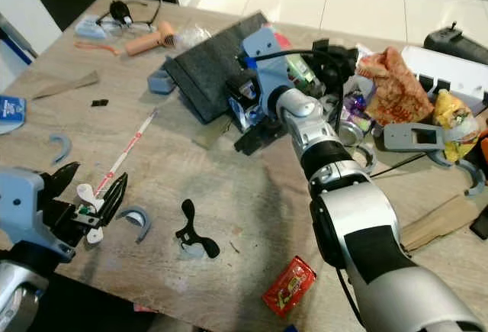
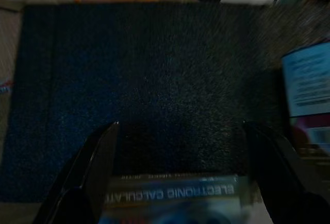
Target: Picking trash to rubbish bin
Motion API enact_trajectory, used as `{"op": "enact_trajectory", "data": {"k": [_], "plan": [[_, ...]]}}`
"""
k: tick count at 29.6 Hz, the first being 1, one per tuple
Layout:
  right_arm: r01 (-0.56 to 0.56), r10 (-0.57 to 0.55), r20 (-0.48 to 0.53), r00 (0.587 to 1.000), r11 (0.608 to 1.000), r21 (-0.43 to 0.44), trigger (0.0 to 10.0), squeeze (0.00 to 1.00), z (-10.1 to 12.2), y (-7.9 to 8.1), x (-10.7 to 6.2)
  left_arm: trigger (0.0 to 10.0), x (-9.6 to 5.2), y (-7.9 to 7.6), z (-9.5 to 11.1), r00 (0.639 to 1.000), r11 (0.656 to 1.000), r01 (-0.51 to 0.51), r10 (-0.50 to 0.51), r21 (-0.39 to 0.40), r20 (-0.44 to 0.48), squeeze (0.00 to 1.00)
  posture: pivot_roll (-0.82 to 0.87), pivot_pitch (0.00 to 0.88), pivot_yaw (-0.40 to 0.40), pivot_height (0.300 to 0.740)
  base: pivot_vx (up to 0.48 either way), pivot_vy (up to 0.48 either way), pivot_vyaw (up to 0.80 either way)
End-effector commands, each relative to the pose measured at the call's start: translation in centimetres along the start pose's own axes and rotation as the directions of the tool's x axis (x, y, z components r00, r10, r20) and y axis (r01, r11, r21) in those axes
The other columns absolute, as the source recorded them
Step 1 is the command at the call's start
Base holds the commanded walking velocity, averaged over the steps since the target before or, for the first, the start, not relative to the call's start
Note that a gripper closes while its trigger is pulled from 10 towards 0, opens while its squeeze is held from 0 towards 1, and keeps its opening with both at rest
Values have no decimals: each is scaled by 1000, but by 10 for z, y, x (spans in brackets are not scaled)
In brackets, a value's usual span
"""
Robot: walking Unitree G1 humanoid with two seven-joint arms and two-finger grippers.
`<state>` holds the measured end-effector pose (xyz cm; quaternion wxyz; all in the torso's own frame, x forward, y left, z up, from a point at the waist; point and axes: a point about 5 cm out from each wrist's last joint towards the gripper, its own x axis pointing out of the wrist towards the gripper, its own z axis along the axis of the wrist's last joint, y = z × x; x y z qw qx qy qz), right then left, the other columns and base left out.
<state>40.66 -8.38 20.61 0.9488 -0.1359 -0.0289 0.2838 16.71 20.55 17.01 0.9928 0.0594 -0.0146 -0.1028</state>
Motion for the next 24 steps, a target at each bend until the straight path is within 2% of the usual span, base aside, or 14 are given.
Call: {"op": "enact_trajectory", "data": {"k": [1, 8, 11, 13, 15, 16, 20, 21, 24], "plan": [[-20, 20, -27, 999, 1000, 0, 10000, 0, -2, 1, 1, 10000, -4, 2, 2, 1000, 1000, -7, 7, 3, -11, 0, 56, 210, 39, 740, 0, 0, 0], [-96, 95, -86, 992, 995, -13, 10000, 0, -11, 6, -1, 10000, -8, 1, 6, 1000, 1000, -6, 6, 2, -16, 0, 61, 223, 41, 740, 0, 0, 0], [-223, 199, -222, 955, 971, -87, 10000, 0, -22, 7, -6, 10000, -7, 1, 7, 1000, 1000, -1, 1, -4, -19, 0, 50, 218, 41, 740, 0, 0, 0], [-256, 222, -255, 941, 961, -106, 10000, 0, -23, 4, -7, 10000, -6, 1, 6, 1000, 1000, 1, -1, -6, -20, 0, 46, 213, 40, 740, 0, 0, 0], [-256, 222, -255, 941, 961, -106, 10000, 0, -23, 4, -7, 10000, -6, 1, 6, 1000, 1000, 1, -1, -6, -20, 0, 46, 213, 40, 740, 0, 0, 0], [-306, 263, -295, 918, 946, -109, 10000, 0, -18, -5, -11, 10000, -3, 1, 4, 1000, 1000, 4, -5, -11, -20, 0, 31, 193, 36, 740, 0, 0, 0], [-361, 318, -322, 892, 929, -83, 10000, 0, -12, -12, -14, 10000, 1, 1, 2, 1000, 1000, 6, -6, -16, -21, 0, 23, 185, 34, 740, 0, 0, 0], [-403, 355, -342, 870, 911, -81, 10000, 0, -11, -14, -16, 10000, 3, 1, 2, 1000, 1000, 7, -7, -17, -20, 0, 17, 175, 32, 740, 0, 0, 0], [-439, 386, -359, 850, 895, -77, 10000, 0, -9, -16, -18, 10000, 4, 1, 1, 1000, 1000, 7, -8, -19, -19, 0, 11, 164, 29, 740, 0, 0, 0]]}}
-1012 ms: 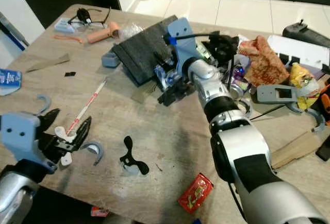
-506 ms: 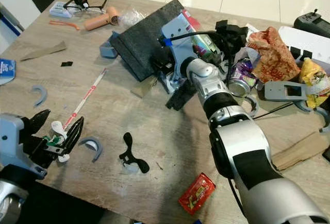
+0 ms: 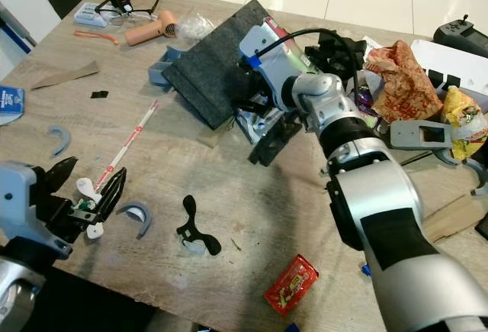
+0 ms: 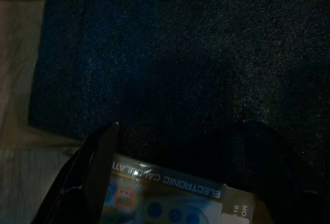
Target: Picking trash to rubbish bin
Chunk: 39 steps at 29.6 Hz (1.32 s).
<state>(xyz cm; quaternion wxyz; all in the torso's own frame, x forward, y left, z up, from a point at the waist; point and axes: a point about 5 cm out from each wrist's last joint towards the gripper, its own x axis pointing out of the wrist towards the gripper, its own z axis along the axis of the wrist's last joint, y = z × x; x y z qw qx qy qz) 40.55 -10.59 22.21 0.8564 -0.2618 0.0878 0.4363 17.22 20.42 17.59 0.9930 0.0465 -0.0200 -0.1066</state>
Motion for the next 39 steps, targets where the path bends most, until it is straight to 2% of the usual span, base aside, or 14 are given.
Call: {"op": "enact_trajectory", "data": {"k": [1, 7, 10, 11, 12, 16, 21, 23, 26, 27, 30, 35, 37, 39], "plan": [[-107, 109, -99, 989, 994, 28, 10000, 0, -18, 9, 0, 10000, 1, 1, -6, 999, 1000, 1, 0, 3, -32, 0, 3, 155, 28, 740, 0, 0, 0], [-226, 225, -108, 968, 974, 6, 10000, 0, -15, 9, -8, 10000, 8, 1, -10, 1000, 1000, 1, -1, -2, -29, 0, -14, 136, 25, 740, 0, 0, 0], [-371, 370, -80, 926, 929, -2, 10000, 0, -9, 11, -16, 10000, 14, 2, -12, 1000, 1000, 0, 0, -8, -18, 0, -25, 122, 23, 740, 0, 0, 0], [-371, 370, -80, 926, 929, -2, 10000, 0, -9, 11, -16, 10000, 14, 2, -12, 1000, 1000, 0, 0, -8, -18, 0, -25, 122, 23, 740, 0, 0, 0], [-440, 438, -85, 895, 898, -4, 10000, 0, -8, 14, -19, 10000, 17, 3, -13, 1000, 1000, -1, 0, -10, -13, 0, -31, 115, 22, 740, 0, 0, 0], [-492, 489, -94, 867, 871, -10, 10000, 0, -10, 17, -20, 10000, 19, 3, -14, 1000, 1000, -1, 1, -11, -10, 0, -38, 110, 22, 740, 0, 0, 0], [-636, 630, -104, 769, 771, -25, 10000, 0, -11, 29, -27, 10000, 24, 4, -15, 1000, 1000, 0, 0, -15, -1, 0, -51, 99, 20, 740, 0, 0, 0], [-636, 630, -104, 769, 771, -25, 10000, 0, -11, 29, -27, 10000, 24, 4, -15, 1000, 1000, 0, 0, -15, -1, 0, -51, 99, 20, 740, 0, 0, 0], [-717, 705, -145, 695, 696, -53, 10000, 0, -18, 46, -37, 10000, 27, 4, -17, 1000, 1000, -1, 1, -20, 6, 0, -57, 93, 17, 740, 0, 0, 0], [-717, 705, -145, 695, 696, -53, 10000, 0, -18, 46, -37, 10000, 27, 4, -17, 1000, 1000, -1, 1, -20, 6, 0, -57, 93, 17, 740, 0, 0, 0], [-768, 752, -165, 638, 637, -66, 10000, 0, -22, 64, -50, 10000, 29, 4, -18, 1000, 1000, -2, 3, -22, 10, 0, -65, 89, 17, 740, 0, 0, 0], [-795, 782, -150, 605, 602, -70, 10000, 0, -19, 73, -61, 10000, 30, 5, -18, 1000, 1000, -4, 4, -25, 12, 0, -71, 83, 16, 740, 0, 0, 0], [-820, 813, -113, 572, 568, -64, 10000, 0, -15, 82, -72, 10000, 32, 5, -20, 1000, 1000, -4, 5, -28, 15, 0, -79, 79, 16, 740, 0, 0, 0], [-826, 823, -74, 563, 560, -64, 10000, 0, -10, 83, -75, 10000, 33, 5, -20, 1000, 1000, -4, 5, -29, 16, 0, -83, 77, 16, 740, 0, 0, 0]]}}
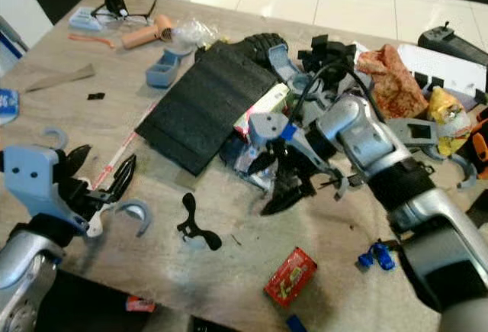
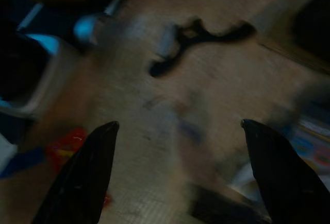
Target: Picking trash to rubbish bin
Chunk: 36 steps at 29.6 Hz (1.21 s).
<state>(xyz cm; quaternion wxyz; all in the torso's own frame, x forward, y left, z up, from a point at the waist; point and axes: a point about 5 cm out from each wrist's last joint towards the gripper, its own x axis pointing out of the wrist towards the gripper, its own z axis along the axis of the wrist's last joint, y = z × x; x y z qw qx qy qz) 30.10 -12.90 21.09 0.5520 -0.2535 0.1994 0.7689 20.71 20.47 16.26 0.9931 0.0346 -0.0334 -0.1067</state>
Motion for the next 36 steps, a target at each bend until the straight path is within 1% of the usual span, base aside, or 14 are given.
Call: {"op": "enact_trajectory", "data": {"k": [1, 5, 7, 9, 10, 11, 12, 14, 15, 18, 30, 31, 33, 36], "plan": [[-42, 42, 33, 999, 999, -2, 10000, 0, 4, 5, 5, 10000, -1, -1, -5, 1000, 1000, -3, 3, -8, -13, 0, -83, 77, 16, 740, 0, 0, 0], [137, -124, 234, 964, 990, -42, 10000, 0, 31, -19, -17, 10000, 1, -1, -6, 1000, 1000, -2, 2, -10, -8, 0, -87, 76, 16, 740, 0, 0, 0], [137, -124, 234, 964, 990, -42, 10000, 0, 31, -19, -17, 10000, 1, -1, -6, 1000, 1000, -2, 2, -10, -8, 0, -87, 76, 16, 740, 0, 0, 0], [365, -343, 295, 892, 931, -20, 10000, 0, 40, -44, -27, 10000, 1, -1, -5, 1000, 1000, -1, 1, -10, -4, 0, -87, 80, 20, 740, 0, 0, 0], [365, -343, 295, 892, 931, -20, 10000, 0, 40, -44, -27, 10000, 1, -1, -5, 1000, 1000, -1, 1, -10, -4, 0, -87, 80, 20, 740, 0, 0, 0], [500, -484, 285, 827, 866, 20, 10000, 0, 40, -58, -30, 10000, 1, -1, -5, 1000, 1000, -1, 1, -10, -2, 0, -84, 86, 22, 740, 0, 0, 0], [500, -484, 285, 827, 866, 20, 10000, 0, 40, -58, -30, 10000, 1, -1, -5, 1000, 1000, -1, 1, -10, -2, 0, -84, 86, 22, 740, 0, 0, 0], [692, -696, 238, 677, 713, 117, 10000, 0, 34, -78, -37, 10000, 0, 0, -4, 1000, 1000, 0, 0, -8, 0, 0, -79, 91, 25, 740, 0, 0, 0], [692, -696, 238, 677, 713, 117, 10000, 0, 34, -78, -37, 10000, 0, 0, -4, 1000, 1000, 0, 0, -8, 0, 0, -79, 91, 25, 740, 0, 0, 0], [812, -851, 117, 511, 523, 258, 10000, 0, 11, -92, -42, 10000, -5, 1, 0, 1000, 1000, 1, -1, -2, 1, 0, -53, 112, 28, 740, 0, 0, 0], [828, -876, 28, 481, 465, 312, 10000, 0, -10, -104, -14, 10000, -21, 0, 12, 1000, 1000, -7, 7, 3, 11, 0, 5, 164, 29, 740, 0, 0, 0], [833, -836, -119, 536, 501, 234, 10000, 0, -25, -101, -6, 10000, -24, -1, 14, 1000, 1000, -6, 6, 3, 7, 0, 5, 171, 27, 740, 0, 0, 0], [833, -836, -119, 536, 501, 234, 10000, 0, -25, -101, -6, 10000, -24, -1, 14, 1000, 1000, -6, 6, 3, 7, 0, 5, 171, 27, 740, 0, 0, 0], [776, -702, -378, 603, 626, 75, 10000, 0, -55, -87, -6, 10000, -24, -1, 14, 1000, 1000, -5, 5, 1, 3, 0, -8, 168, 23, 740, 0, 0, 0]]}}
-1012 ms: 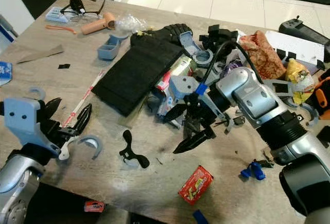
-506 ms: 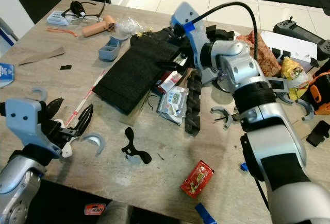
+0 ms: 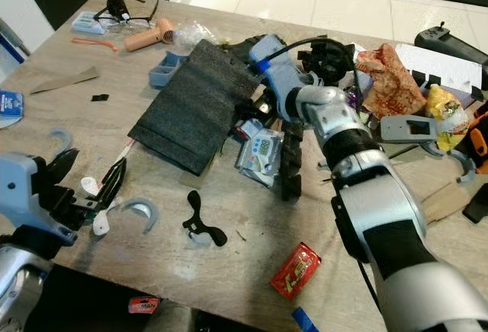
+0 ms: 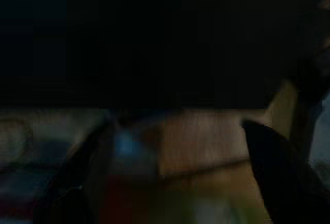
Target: Picking trash to rubbish bin
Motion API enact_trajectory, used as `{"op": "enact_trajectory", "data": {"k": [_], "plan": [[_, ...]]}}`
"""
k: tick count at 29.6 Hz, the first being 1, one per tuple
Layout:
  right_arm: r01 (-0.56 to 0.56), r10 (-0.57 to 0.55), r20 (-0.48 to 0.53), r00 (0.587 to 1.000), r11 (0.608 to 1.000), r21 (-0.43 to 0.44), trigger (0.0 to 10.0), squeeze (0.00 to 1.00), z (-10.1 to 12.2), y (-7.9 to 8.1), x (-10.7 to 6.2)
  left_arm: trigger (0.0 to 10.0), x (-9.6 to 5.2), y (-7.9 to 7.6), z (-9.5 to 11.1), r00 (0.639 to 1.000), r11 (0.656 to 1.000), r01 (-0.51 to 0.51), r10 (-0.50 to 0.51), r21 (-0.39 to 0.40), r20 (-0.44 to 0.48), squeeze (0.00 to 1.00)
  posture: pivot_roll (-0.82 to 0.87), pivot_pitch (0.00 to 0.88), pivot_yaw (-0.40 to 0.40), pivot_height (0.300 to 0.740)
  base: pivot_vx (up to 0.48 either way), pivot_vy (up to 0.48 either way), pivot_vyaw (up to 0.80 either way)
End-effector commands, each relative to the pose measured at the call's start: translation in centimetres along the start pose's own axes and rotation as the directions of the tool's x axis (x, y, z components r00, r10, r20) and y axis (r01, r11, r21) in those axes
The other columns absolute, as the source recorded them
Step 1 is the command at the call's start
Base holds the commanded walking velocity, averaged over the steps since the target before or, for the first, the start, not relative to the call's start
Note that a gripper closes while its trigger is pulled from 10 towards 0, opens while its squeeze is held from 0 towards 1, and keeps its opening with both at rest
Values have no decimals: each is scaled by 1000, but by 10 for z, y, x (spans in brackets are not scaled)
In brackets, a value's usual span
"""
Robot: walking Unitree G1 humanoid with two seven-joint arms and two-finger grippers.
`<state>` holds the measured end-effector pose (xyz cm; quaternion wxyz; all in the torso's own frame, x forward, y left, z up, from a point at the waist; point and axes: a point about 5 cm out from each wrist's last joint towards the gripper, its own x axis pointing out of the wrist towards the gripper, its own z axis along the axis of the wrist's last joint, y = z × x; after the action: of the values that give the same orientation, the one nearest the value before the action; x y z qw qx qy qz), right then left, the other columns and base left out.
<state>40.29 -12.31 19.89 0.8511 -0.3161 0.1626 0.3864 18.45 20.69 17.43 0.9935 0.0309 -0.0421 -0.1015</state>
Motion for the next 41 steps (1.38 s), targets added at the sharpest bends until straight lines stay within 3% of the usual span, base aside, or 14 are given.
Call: {"op": "enact_trajectory", "data": {"k": [1, 2, 6, 8, 12, 16, 22, 27, 33, 36, 41], "plan": [[-162, 138, -282, 949, 985, -61, 10000, 0, -43, 11, -5, 10000, -1, 0, 1, 1000, 1000, 9, -9, 3, -14, 0, -17, 166, 21, 740, 0, 0, 0], [-162, 138, -282, 949, 985, -61, 10000, 0, -43, 11, -5, 10000, -1, 0, 1, 1000, 1000, 9, -9, 3, -14, 0, -17, 166, 21, 740, 0, 0, 0], [-365, 317, -362, 876, 928, -72, 10000, 0, -50, 3, -27, 10000, 1, -3, 0, 1000, 1000, 14, -15, -8, -12, 0, -34, 154, 8, 740, 0, 0, 0], [-403, 352, -368, 861, 912, -71, 10000, 0, -50, 0, -33, 10000, 1, -3, 0, 1000, 1000, 15, -15, -10, -11, 0, -34, 154, 8, 740, 0, 0, 0], [-518, 473, -312, 824, 852, -77, 10000, 0, -36, -8, -52, 10000, 5, -4, -1, 1000, 1000, 13, -13, -19, -3, 0, -60, 142, 1, 740, 0, 0, 0], [-571, 544, -225, 808, 818, -70, 10000, 0, -25, -6, -57, 10000, 8, -5, -2, 1000, 1000, 15, -15, -24, 2, 0, -65, 137, 0, 740, 0, 0, 0], [-516, 518, 26, 855, 855, -48, 10000, 0, -1, -17, -62, 10000, 14, -6, -5, 1000, 999, 18, -17, -30, 5, 0, -70, 117, -3, 740, 0, 0, 0], [-506, 510, 98, 854, 860, -67, 10000, 0, 4, -26, -75, 10000, 17, -5, -7, 1000, 999, 16, -16, -33, 8, 0, -74, 103, -6, 740, 0, 0, 0], [-558, 569, 29, 822, 814, -159, 10000, 0, -5, -24, -88, 10000, 21, -4, -8, 1000, 999, 16, -16, -33, 11, 0, -83, 96, -7, 740, 0, 0, 0], [-601, 588, -138, 797, 753, -267, 10000, 0, -20, -13, -86, 10000, 22, -2, -9, 1000, 999, 15, -15, -31, 13, 0, -82, 93, -8, 740, 0, 0, 0], [-617, 606, -146, 782, 720, -317, 10000, 0, -15, -7, -84, 10000, 23, -1, -10, 1000, 1000, 13, -13, -28, 15, 0, -75, 89, -8, 740, 0, 0, 0]]}}
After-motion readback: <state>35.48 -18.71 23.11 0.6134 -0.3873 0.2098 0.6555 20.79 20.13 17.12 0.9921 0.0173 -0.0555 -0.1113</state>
